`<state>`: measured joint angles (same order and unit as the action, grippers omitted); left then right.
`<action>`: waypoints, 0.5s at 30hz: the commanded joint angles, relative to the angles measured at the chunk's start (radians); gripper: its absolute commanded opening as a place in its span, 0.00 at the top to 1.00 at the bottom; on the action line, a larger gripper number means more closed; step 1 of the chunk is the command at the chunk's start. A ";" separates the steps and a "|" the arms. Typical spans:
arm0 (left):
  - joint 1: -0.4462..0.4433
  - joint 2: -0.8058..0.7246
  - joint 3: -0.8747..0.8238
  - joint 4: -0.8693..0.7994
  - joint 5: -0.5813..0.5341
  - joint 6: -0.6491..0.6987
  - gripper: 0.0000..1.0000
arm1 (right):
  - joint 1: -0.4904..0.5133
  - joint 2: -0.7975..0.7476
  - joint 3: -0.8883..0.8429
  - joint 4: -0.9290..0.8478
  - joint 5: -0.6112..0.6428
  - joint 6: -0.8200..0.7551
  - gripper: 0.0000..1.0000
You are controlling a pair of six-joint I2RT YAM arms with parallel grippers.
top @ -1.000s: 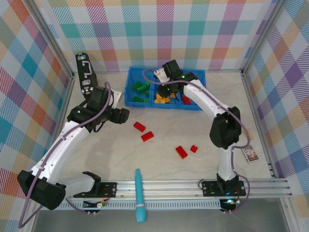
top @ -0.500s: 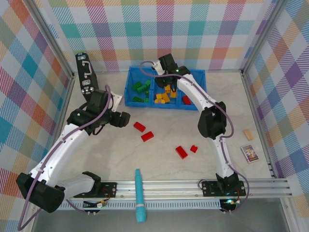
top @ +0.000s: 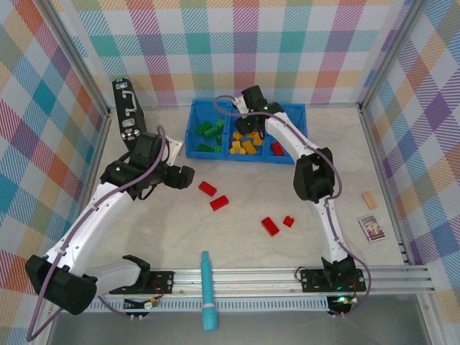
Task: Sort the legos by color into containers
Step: Place the lego in the container.
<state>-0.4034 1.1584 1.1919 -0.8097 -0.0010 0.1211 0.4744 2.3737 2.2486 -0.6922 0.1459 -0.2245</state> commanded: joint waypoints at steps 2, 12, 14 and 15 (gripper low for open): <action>0.006 0.026 0.030 0.007 0.024 0.007 0.16 | 0.006 -0.240 -0.171 0.007 -0.003 0.056 0.52; 0.006 0.080 0.044 0.026 0.056 0.006 0.16 | 0.009 -0.793 -0.841 -0.161 0.043 0.581 0.42; 0.006 0.086 0.049 0.027 0.070 0.005 0.16 | 0.009 -0.872 -0.954 -0.213 0.027 0.770 0.42; 0.006 0.086 0.048 0.030 0.076 0.003 0.16 | 0.009 -0.904 -1.000 -0.237 0.024 0.842 0.41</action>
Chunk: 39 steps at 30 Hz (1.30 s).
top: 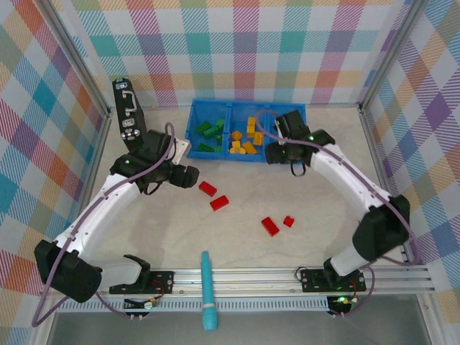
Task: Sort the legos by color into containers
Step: Place the lego in the container, then pick up the lego from the bottom-center of the table.
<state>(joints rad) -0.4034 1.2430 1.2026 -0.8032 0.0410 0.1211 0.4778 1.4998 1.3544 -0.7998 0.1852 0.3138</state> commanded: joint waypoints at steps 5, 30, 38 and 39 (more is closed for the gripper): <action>0.006 0.004 0.028 0.036 0.048 -0.003 0.16 | 0.005 -0.179 -0.326 -0.164 -0.068 0.589 0.34; 0.006 -0.022 -0.009 0.058 0.042 -0.008 0.16 | 0.012 -0.154 -0.615 0.059 -0.196 0.743 0.25; 0.006 -0.021 -0.009 0.058 0.036 -0.006 0.16 | 0.026 -0.085 -0.630 0.097 -0.199 0.715 0.36; 0.006 -0.020 -0.009 0.058 0.034 -0.006 0.16 | 0.028 -0.080 -0.633 0.100 -0.200 0.715 0.37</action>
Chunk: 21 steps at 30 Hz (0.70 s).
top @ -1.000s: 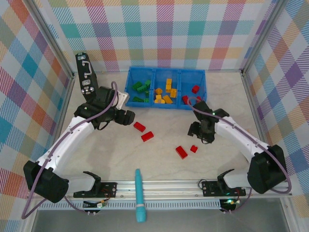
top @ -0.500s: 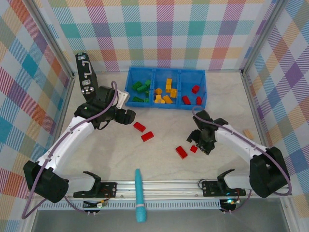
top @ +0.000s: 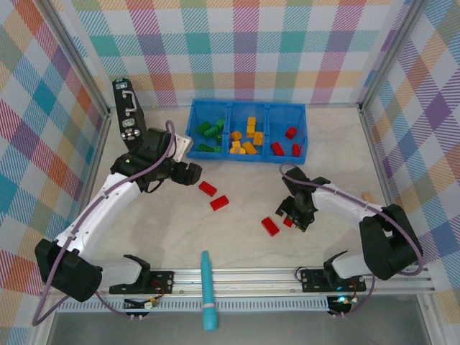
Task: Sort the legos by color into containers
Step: Pick up the lego from the bottom-center of the table.
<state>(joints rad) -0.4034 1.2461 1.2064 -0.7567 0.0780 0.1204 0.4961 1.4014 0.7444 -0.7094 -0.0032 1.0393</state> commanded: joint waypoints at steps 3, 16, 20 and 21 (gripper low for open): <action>0.006 -0.020 -0.013 0.013 -0.002 -0.005 0.16 | 0.021 0.029 -0.038 0.014 0.001 -0.007 0.45; 0.006 -0.032 -0.028 0.014 -0.015 -0.004 0.15 | 0.029 0.038 0.108 -0.070 0.138 -0.195 0.71; 0.006 -0.040 -0.036 0.017 -0.021 -0.002 0.15 | 0.027 0.095 0.278 -0.128 0.210 -0.364 0.71; 0.006 -0.042 -0.038 0.016 -0.023 -0.002 0.15 | 0.025 0.110 0.323 -0.135 0.231 -0.406 0.71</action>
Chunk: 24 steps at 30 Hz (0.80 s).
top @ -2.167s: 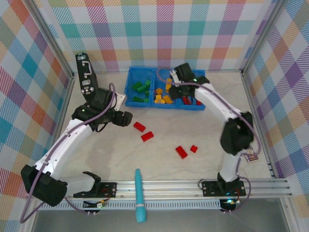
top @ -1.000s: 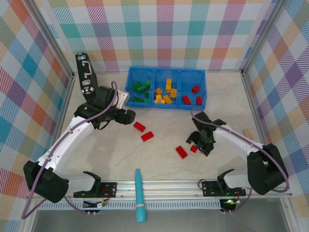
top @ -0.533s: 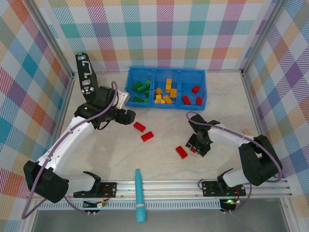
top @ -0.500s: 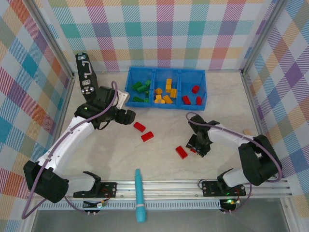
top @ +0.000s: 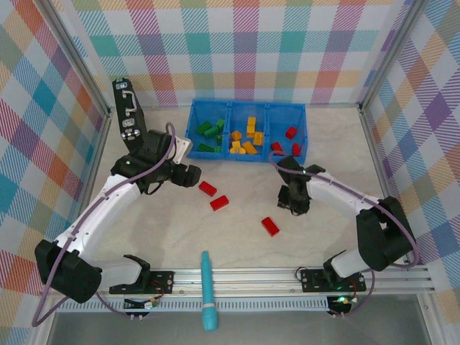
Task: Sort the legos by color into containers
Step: Pick up the lego from the bottom-center of the table, then place the lego in the container.
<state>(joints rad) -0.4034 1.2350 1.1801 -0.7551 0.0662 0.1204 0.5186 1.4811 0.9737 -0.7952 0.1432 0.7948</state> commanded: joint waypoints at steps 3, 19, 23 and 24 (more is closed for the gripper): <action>0.006 -0.041 -0.015 0.014 -0.018 0.001 0.15 | -0.023 0.093 0.253 -0.061 0.144 -0.314 0.71; 0.006 -0.079 0.016 -0.046 -0.064 0.024 0.14 | -0.163 0.507 0.763 0.070 0.185 -0.616 0.70; 0.006 -0.084 0.039 -0.071 -0.079 0.037 0.14 | -0.191 0.580 0.833 0.103 0.158 -0.619 0.69; 0.006 -0.079 0.044 -0.074 -0.084 0.040 0.14 | -0.197 0.595 0.848 0.106 0.154 -0.621 0.69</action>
<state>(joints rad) -0.4034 1.1797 1.1831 -0.7921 0.0025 0.1329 0.3397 2.0583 1.7630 -0.7261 0.3180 0.1967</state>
